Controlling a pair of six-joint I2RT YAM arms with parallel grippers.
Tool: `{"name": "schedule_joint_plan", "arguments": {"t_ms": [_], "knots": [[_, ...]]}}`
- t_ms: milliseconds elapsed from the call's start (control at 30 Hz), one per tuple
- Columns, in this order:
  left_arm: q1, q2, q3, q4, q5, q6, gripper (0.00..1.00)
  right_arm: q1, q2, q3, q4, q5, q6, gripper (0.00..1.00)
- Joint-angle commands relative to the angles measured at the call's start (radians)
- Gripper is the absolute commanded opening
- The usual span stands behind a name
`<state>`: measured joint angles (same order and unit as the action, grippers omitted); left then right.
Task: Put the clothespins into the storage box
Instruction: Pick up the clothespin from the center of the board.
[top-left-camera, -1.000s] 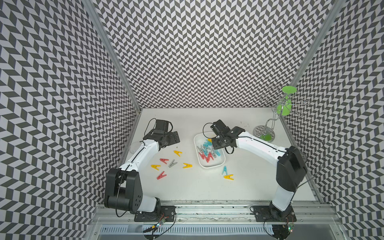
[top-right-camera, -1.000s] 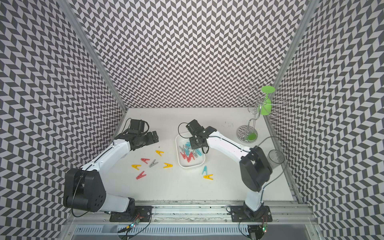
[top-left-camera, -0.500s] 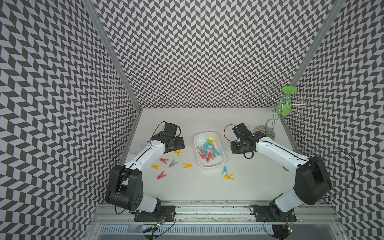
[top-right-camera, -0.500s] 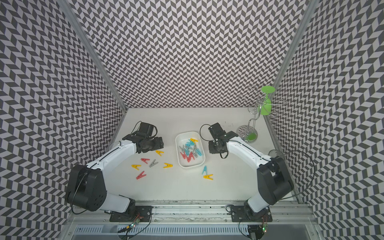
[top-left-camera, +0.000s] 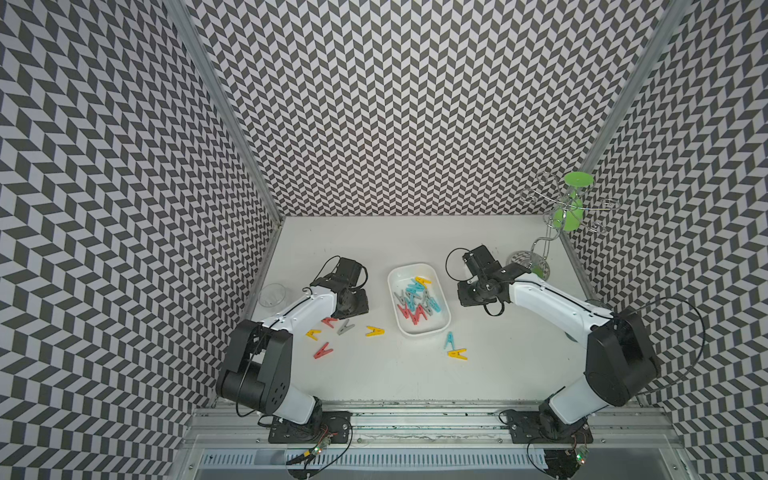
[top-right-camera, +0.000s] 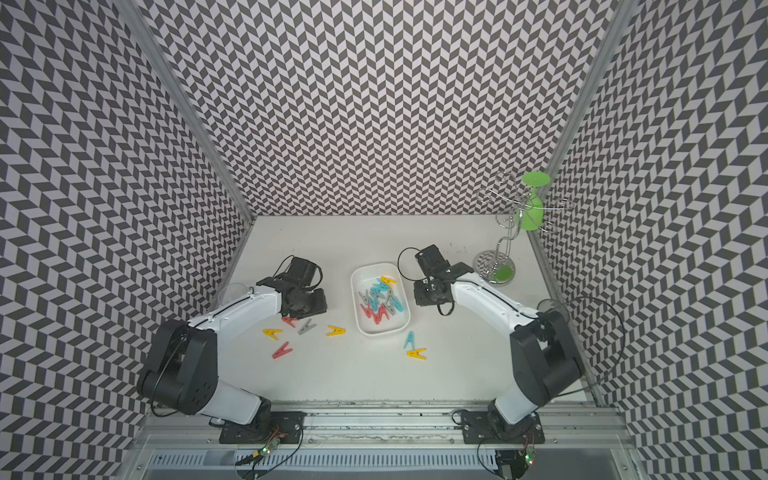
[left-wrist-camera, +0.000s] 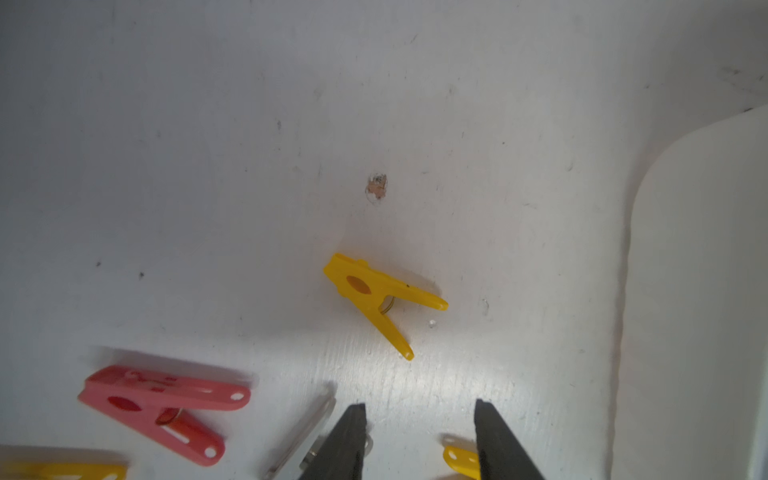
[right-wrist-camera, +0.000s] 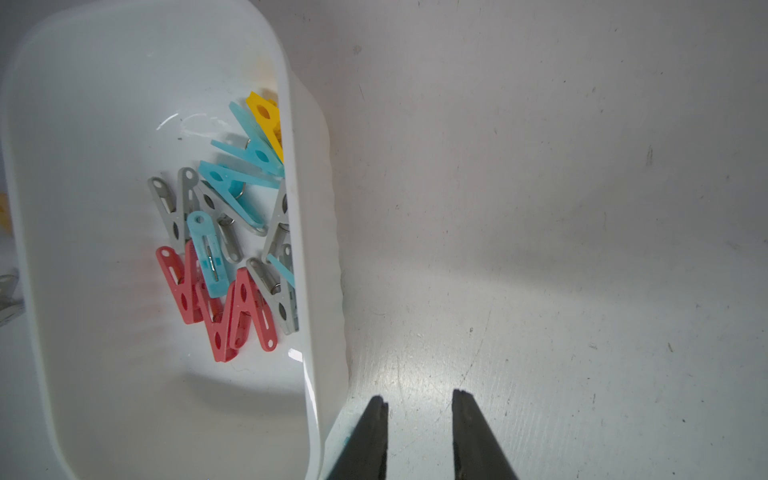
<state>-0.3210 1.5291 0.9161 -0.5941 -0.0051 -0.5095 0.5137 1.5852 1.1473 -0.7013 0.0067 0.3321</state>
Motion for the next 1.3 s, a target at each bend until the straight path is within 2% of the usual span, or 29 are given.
{"name": "schedule_joint_plan", "arguments": {"t_ms": [0,200,567,733,867,1100,1200,1267], "knots": [[-0.007,0.039,0.012,0.013,-0.029,-0.007,0.41,-0.005,0.007,0.002,0.044,-0.007,-0.011,0.29],[-0.007,0.087,0.032,0.017,-0.08,-0.006,0.4,-0.015,0.007,0.002,0.049,-0.011,-0.009,0.29],[-0.004,0.144,0.057,0.067,-0.102,-0.016,0.37,-0.023,0.013,-0.005,0.065,-0.021,-0.007,0.29],[0.0,0.159,0.054,0.075,-0.116,-0.014,0.27,-0.024,0.018,0.0,0.068,-0.026,-0.01,0.28],[0.0,0.157,0.045,0.083,-0.119,-0.014,0.23,-0.025,0.019,0.0,0.068,-0.027,-0.012,0.28],[0.0,0.15,0.039,0.106,-0.143,0.024,0.11,-0.027,0.021,0.002,0.068,-0.04,-0.013,0.28],[-0.001,0.142,0.049,0.105,-0.151,0.043,0.03,-0.027,0.018,0.004,0.067,-0.036,-0.01,0.28],[-0.003,0.123,0.06,0.098,-0.152,0.047,0.03,-0.027,0.018,0.006,0.066,-0.031,-0.011,0.29]]}}
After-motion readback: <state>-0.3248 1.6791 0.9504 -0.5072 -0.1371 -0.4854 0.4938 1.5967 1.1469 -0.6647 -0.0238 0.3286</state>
